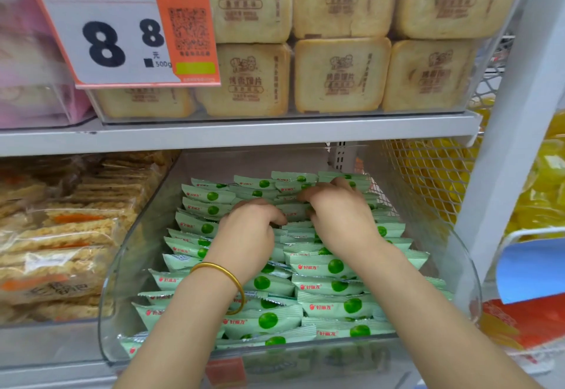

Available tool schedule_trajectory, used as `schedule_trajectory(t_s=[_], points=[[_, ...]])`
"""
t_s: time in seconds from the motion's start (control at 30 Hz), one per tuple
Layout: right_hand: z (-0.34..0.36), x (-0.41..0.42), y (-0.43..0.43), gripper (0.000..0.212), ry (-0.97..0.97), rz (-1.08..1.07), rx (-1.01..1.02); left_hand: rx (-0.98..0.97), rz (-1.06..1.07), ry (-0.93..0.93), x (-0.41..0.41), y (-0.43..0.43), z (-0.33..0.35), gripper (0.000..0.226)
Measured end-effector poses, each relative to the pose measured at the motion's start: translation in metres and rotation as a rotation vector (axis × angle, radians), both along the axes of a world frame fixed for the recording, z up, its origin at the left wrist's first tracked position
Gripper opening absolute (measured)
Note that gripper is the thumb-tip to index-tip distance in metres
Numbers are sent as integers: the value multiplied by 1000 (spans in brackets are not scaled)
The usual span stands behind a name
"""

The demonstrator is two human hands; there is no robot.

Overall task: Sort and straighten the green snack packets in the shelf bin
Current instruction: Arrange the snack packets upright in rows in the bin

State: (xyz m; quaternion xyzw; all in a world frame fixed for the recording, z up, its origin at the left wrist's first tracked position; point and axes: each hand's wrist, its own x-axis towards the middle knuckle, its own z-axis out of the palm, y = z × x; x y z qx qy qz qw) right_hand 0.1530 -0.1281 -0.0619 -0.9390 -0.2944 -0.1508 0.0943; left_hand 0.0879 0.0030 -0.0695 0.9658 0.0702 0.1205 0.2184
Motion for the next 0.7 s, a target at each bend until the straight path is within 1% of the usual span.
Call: schedule_trajectory(t_s=[0.13,0.2,0.3,0.4,0.53,0.57,0.6,0.67,0.7], points=[[-2,2,1,27,-21,-42,-7,-29,-3,-31,-3,2,1,49],[-1,2,2,21,2,-35,-1,-48,4,-20,-5,3,3,51],[1,2,2,16,-4,-53,34,-49,-1,-20,-6,2,4,52],[3,-1,-1,19,-102,-85,109,-66,-11,-81,-8,1,2,49],[8,-7,-4,19,-234,-85,188,-94,-8,-84,-10,1,4,50],[8,-8,-6,20,-272,-71,231,-131,6,-106,-10,1,5,48],[8,-8,-8,19,-329,-40,316,-174,29,-135,-11,0,7,45],[7,-10,-13,12,-464,41,488,-240,69,-214,-13,-1,12,31],[7,-12,-15,8,-518,84,533,-253,62,-242,-15,-2,15,30]])
